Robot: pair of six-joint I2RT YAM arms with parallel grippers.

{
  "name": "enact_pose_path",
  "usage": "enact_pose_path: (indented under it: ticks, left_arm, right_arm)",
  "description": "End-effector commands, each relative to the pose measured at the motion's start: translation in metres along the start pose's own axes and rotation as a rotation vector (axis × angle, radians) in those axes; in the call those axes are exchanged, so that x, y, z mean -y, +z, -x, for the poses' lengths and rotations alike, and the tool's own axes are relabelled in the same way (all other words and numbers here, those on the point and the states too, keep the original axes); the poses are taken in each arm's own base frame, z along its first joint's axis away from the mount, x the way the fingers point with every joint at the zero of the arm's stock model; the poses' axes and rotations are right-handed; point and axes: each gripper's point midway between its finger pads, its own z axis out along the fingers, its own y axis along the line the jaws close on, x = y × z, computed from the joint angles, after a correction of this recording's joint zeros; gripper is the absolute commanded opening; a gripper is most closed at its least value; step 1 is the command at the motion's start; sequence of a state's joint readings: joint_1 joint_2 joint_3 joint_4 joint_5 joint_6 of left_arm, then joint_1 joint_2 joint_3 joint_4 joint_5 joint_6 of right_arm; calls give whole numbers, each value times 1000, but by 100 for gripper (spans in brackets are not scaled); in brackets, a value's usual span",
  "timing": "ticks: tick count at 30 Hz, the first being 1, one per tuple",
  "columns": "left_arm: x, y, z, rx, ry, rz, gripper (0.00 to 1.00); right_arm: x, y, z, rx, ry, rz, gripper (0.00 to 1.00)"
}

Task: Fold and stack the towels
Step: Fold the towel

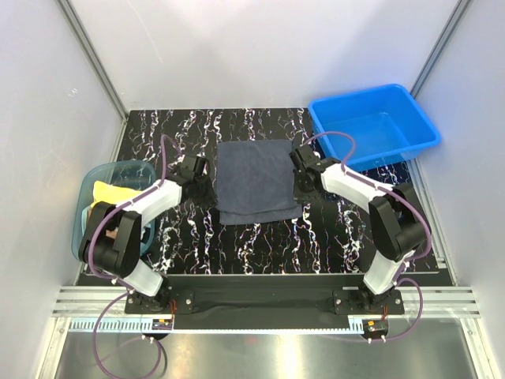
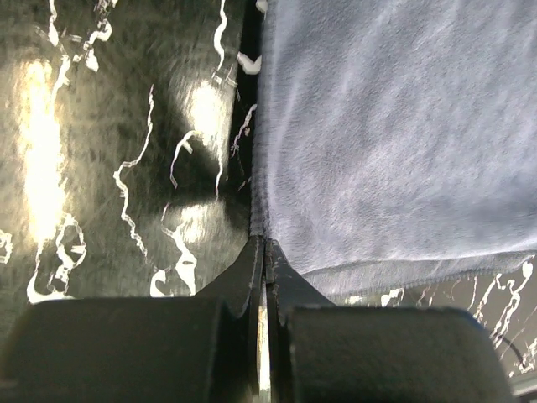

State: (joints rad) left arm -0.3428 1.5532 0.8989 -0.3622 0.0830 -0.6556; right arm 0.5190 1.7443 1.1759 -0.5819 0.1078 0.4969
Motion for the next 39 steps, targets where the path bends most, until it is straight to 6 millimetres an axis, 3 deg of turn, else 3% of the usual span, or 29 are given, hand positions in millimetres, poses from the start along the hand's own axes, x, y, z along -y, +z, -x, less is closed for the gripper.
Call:
enact_pose_path:
  ticks: [1, 2, 5, 6, 7, 8, 9, 12, 16, 21, 26, 29, 30, 33, 39]
  left_arm:
    - [33, -32, 35, 78, 19, -62, 0]
    - [40, -41, 43, 105, 23, -72, 0]
    - [47, -54, 36, 122, 29, -98, 0]
    - [38, -46, 19, 85, 17, -90, 0]
    - [47, -47, 13, 79, 22, -145, 0]
    - [44, -43, 4, 67, 18, -152, 0]
    - [35, -35, -10, 42, 10, -137, 0]
    - [24, -20, -23, 19, 16, -105, 0]
    - [3, -8, -40, -3, 13, -55, 0]
    - [-2, -11, -35, 16, 29, -24, 0]
    - [4, -23, -29, 31, 42, -36, 0]
    - [6, -27, -35, 31, 38, -68, 0]
    - [-1, -21, -46, 6, 27, -63, 0]
    - [-9, -9, -64, -35, 18, -66, 0]
    - [-22, 0, -75, -51, 26, -20, 0]
  right_arm:
    - [-1, -36, 35, 77, -55, -39, 0]
    - [3, -47, 33, 66, -62, -50, 0]
    - [9, -56, 26, 46, -74, -56, 0]
    - [12, -50, 10, 8, -74, -48, 0]
    - [13, -49, 4, 3, -66, -38, 0]
    - [11, -47, 5, 25, -53, -17, 0]
    - [16, -38, -9, -5, -52, -20, 0]
    - [21, -20, -21, -32, -50, -41, 0]
    - [25, -9, -30, -41, -37, -50, 0]
    - [22, -9, -25, -37, -50, -45, 0]
    - [16, -32, -13, -5, -53, -13, 0]
    - [16, -34, -22, -17, -39, 10, 0]
    - [21, -28, -35, -46, -34, 3, 0]
    - [25, -16, -51, -66, -7, 8, 0]
    - [32, -5, -70, -99, 6, 2, 0]
